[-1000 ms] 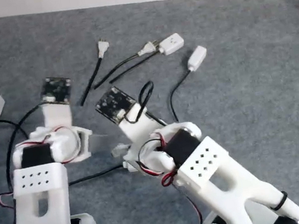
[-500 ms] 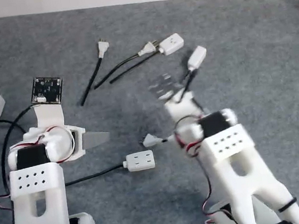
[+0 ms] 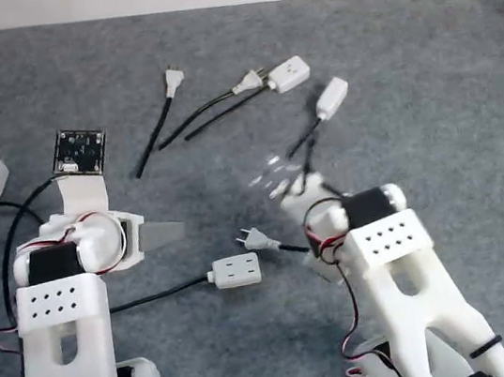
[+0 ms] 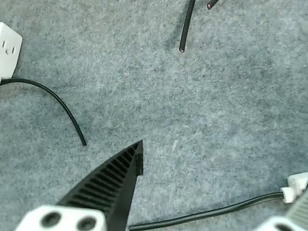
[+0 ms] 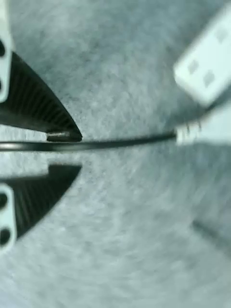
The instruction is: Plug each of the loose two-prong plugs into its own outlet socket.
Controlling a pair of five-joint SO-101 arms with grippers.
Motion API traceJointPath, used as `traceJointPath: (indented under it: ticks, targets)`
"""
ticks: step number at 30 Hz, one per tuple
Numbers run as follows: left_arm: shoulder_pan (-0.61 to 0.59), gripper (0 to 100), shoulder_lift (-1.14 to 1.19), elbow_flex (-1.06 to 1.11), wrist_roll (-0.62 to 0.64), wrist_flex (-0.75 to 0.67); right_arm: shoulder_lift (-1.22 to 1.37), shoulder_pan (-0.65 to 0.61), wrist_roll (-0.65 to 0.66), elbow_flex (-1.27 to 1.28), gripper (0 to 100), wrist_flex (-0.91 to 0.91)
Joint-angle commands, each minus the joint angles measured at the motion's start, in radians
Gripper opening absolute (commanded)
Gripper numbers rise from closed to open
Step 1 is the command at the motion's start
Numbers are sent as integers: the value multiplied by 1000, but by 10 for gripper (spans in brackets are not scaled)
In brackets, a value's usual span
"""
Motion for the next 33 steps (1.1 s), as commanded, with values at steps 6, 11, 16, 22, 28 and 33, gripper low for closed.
traceJointPath:
  ticks: [6, 11, 16, 22, 28, 33]
  targets:
    - [-84, 489, -1, -22, -52, -29, 5, -223, 94, 99, 296, -280]
    - [-140, 489, -1, 30, -69, -126, 182, -222, -31, 113, 296, -433]
    - [-151, 489, -1, 77, -71, -183, 341, -225, -51, 27, 296, -467]
    - [-151, 489, -1, 82, -104, -183, 417, -225, -54, -48, 296, -470]
    - [-151, 489, -2, 82, -104, -176, 499, -214, -288, -145, 227, -484]
    - [-168, 489, -5, 82, -104, -175, 615, -216, -339, -206, 71, -470]
